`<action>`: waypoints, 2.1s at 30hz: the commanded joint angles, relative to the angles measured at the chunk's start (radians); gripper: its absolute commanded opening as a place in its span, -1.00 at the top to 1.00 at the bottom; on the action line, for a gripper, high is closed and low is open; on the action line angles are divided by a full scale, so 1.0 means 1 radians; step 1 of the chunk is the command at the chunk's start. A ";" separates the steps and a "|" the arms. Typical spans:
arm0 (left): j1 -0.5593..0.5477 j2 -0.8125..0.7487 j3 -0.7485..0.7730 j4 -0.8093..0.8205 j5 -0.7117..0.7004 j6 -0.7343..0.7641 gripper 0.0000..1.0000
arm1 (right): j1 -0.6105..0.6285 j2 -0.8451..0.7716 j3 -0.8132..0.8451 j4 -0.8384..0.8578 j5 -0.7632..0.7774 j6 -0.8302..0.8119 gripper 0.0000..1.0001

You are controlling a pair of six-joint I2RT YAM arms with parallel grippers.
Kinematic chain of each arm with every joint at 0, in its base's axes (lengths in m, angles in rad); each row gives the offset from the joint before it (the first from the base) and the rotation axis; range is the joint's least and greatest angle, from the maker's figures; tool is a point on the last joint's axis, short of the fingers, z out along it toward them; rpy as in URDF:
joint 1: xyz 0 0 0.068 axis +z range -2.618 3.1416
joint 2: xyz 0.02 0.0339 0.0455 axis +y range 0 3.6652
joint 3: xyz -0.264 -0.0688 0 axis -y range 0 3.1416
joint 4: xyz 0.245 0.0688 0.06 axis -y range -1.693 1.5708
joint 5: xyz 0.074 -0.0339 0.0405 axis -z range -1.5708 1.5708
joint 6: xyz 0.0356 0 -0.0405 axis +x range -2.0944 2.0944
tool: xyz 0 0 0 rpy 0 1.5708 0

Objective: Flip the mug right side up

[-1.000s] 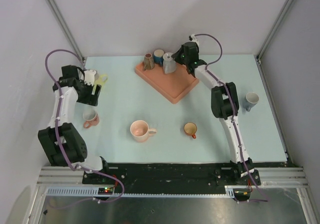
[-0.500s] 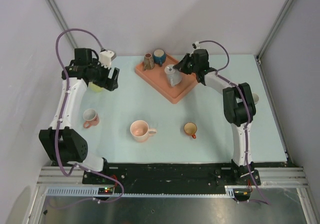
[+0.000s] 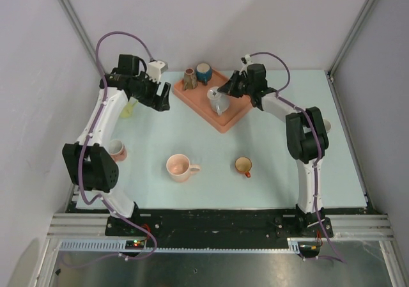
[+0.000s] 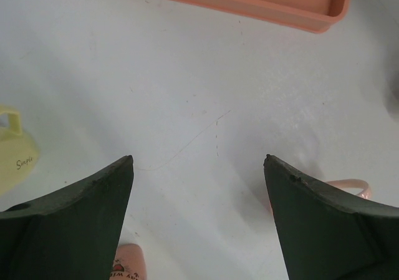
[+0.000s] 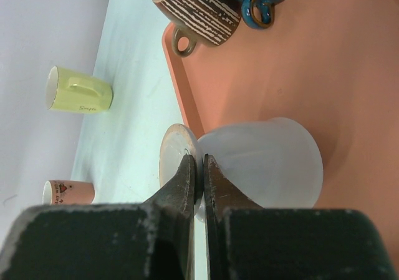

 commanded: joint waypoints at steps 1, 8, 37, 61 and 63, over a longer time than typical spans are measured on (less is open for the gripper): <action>-0.007 -0.017 0.031 -0.003 0.013 -0.022 -0.78 | -0.030 -0.012 0.045 0.019 -0.036 -0.012 1.00; -0.006 -0.045 -0.007 -0.003 -0.016 0.008 -0.78 | -0.066 0.019 0.117 -0.109 -0.054 -0.111 0.42; 0.001 -0.100 -0.046 -0.019 -0.031 0.048 -0.79 | 0.211 -0.094 -0.089 -0.264 0.733 -0.582 -0.40; 0.021 -0.139 0.099 -0.024 -0.015 -0.106 -0.86 | 0.149 -0.392 -0.095 -0.046 0.348 -0.400 1.00; 0.022 -0.162 0.161 -0.022 0.083 -0.147 -0.90 | 0.147 -0.471 -0.137 0.057 0.247 -0.300 1.00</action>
